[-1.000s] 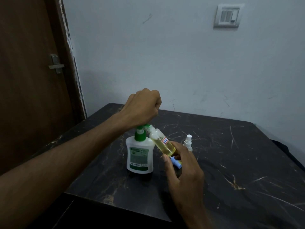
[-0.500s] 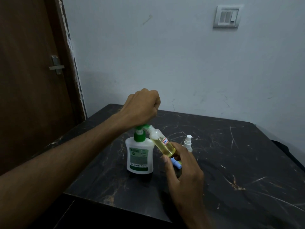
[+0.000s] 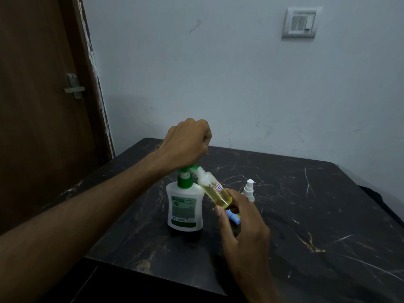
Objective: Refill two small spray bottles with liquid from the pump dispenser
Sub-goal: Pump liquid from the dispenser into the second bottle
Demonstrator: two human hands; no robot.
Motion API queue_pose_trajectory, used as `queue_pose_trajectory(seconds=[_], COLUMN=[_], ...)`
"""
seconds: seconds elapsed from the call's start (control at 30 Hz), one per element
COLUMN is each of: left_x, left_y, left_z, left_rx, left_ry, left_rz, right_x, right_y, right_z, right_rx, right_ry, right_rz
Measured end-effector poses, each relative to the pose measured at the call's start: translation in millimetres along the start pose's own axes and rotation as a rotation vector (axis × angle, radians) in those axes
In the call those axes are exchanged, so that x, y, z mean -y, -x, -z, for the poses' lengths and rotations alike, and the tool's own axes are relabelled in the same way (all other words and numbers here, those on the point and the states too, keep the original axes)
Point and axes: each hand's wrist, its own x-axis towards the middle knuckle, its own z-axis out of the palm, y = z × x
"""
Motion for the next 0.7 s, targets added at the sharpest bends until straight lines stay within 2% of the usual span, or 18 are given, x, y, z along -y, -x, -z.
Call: queue_pose_trajectory(seconds=[0.17, 0.5, 0.7], left_x=[-4.6, -7.6, -7.4], left_y=[0.9, 2.0, 0.3], left_z=[0.7, 1.8, 1.6], left_rx=[0.053, 0.047, 0.031], left_ry=[-0.015, -0.017, -0.011], left_rz=[-0.036, -0.032, 0.02], right_x=[-0.1, -0.5, -0.9], right_y=[-0.1, -0.8, -3.8], right_z=[0.4, -2.4, -2.3], right_rx=[0.001, -0.001, 0.136], right_ry=[-0.004, -0.007, -0.006], right_rz=[0.006, 0.028, -0.013])
